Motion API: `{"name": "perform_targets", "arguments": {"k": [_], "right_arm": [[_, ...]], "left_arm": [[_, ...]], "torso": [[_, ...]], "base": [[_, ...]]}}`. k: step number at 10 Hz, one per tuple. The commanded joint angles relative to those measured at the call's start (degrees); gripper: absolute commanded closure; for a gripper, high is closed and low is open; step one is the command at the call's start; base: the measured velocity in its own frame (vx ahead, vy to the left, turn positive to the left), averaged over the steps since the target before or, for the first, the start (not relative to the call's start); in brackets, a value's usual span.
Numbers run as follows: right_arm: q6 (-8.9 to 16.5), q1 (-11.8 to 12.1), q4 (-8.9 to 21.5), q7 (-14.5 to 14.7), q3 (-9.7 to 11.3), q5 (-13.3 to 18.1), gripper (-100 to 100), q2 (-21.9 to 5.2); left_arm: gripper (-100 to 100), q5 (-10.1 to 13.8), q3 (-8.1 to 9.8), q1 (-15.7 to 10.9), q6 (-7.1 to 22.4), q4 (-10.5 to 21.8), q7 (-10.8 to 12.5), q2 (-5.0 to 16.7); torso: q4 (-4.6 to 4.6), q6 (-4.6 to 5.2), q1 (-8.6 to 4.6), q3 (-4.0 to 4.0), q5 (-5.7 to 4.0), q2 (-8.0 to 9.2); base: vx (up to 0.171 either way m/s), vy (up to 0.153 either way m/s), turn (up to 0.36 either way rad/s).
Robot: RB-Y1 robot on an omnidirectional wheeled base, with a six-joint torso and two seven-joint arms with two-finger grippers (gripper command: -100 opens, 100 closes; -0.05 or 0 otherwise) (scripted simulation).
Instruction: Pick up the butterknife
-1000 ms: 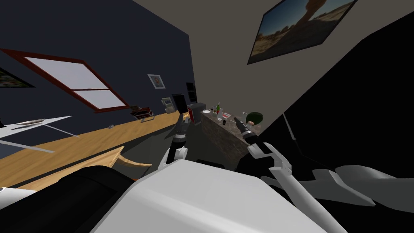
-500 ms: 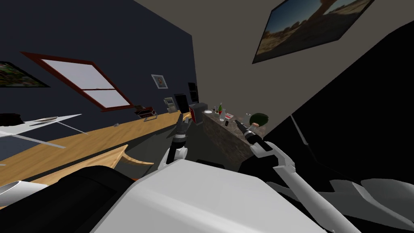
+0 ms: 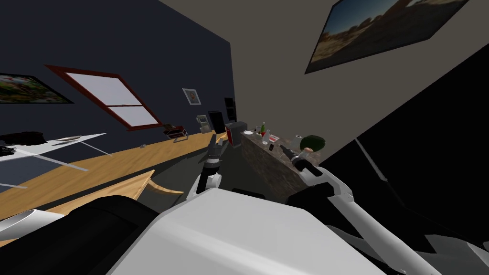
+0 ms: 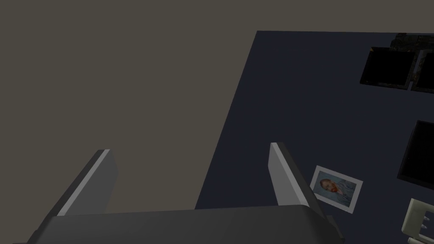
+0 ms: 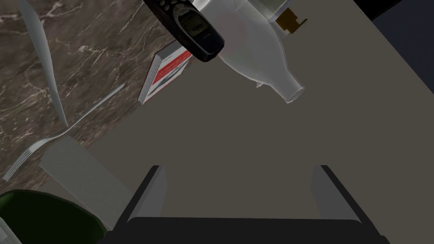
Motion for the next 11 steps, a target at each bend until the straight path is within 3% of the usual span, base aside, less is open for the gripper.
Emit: {"name": "perform_targets", "arguments": {"k": [1,2,3,4,5,8,11], "right_arm": [[1.6,-0.6,1.7,0.3,0.5,-0.2,-100,-0.5],[4.1,-0.9,3.8,0.6,1.0,-0.7,-100,-2.0],[4.1,-0.9,3.8,0.6,1.0,-0.7,-100,-2.0],[6.6,-1.2,6.0,0.9,1.5,-1.3,-100,-3.4],[6.6,-1.2,6.0,0.9,1.5,-1.3,-100,-3.4],[10.9,-1.5,10.2,1.5,2.6,-2.2,-100,-6.0],[14.0,-1.6,12.3,1.7,3.1,-2.7,-100,-7.2]], "left_arm": [[0,0.0,0.0,0.0,0.0,0.0,0.0,0.0],[0,0.0,0.0,0.0,0.0,0.0,0.0,0.0],[0,0.0,0.0,0.0,0.0,0.0,0.0,0.0],[0,0.0,0.0,0.0,0.0,0.0,0.0,0.0],[0,0.0,0.0,0.0,0.0,0.0,0.0,0.0],[0,0.0,0.0,0.0,0.0,0.0,0.0,0.0],[0,0.0,0.0,0.0,0.0,0.0,0.0,0.0]], "torso": [[0.0,0.0,0.0,0.0,0.0,0.0],[0.0,0.01,-0.01,0.0,0.0,0.0],[-0.01,0.01,0.03,-0.01,0.0,-0.02],[-0.01,0.01,0.01,-0.02,0.01,-0.03],[-0.03,0.0,0.07,-0.07,0.01,-0.11],[-0.01,0.02,0.06,-0.02,0.02,-0.02],[-0.01,0.01,0.09,-0.04,0.02,-0.06]], "base": [[0.053,0.047,0.036],[0.063,0.056,0.074],[0.063,0.053,0.03],[0.088,0.075,0.061],[0.069,0.072,0.03],[0.072,0.069,0.05],[0.07,0.064,0.034]]}}
